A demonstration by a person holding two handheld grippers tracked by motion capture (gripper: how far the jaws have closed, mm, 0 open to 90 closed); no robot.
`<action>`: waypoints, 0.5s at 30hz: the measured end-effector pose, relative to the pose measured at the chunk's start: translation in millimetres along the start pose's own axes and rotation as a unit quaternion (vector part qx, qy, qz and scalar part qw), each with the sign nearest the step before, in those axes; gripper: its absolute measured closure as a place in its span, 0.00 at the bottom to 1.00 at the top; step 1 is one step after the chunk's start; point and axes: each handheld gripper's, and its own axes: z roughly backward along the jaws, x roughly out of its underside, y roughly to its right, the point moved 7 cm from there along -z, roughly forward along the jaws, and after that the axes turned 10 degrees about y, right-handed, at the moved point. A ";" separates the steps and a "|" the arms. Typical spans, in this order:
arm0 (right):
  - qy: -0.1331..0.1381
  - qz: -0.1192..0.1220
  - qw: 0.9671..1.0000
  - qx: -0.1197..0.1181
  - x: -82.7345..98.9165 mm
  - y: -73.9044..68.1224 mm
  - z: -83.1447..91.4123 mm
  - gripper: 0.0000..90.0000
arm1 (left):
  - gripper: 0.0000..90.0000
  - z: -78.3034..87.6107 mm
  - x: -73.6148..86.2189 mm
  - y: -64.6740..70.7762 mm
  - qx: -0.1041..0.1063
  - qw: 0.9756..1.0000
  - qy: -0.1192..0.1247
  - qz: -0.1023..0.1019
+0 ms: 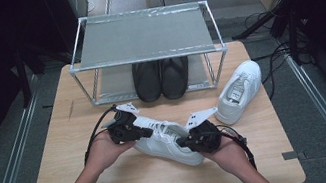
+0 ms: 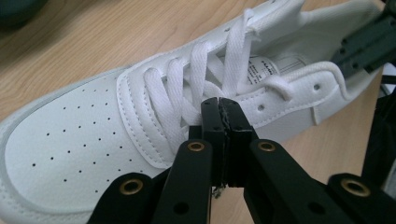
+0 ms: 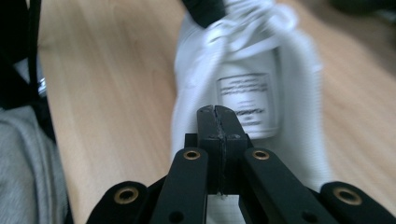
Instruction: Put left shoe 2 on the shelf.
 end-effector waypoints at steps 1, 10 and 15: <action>0.009 0.002 1.000 0.004 -3.0 3.4 2.7 1.00 | 1.00 2.4 -0.2 2.5 -0.001 1.000 0.005 0.001; 0.048 -0.016 0.998 0.039 -18.8 41.0 14.5 1.00 | 1.00 13.1 12.4 13.9 -0.013 1.000 0.011 0.003; 0.039 -0.025 0.998 0.040 -19.0 53.1 3.7 1.00 | 0.98 5.3 27.1 12.7 -0.016 1.000 -0.006 0.020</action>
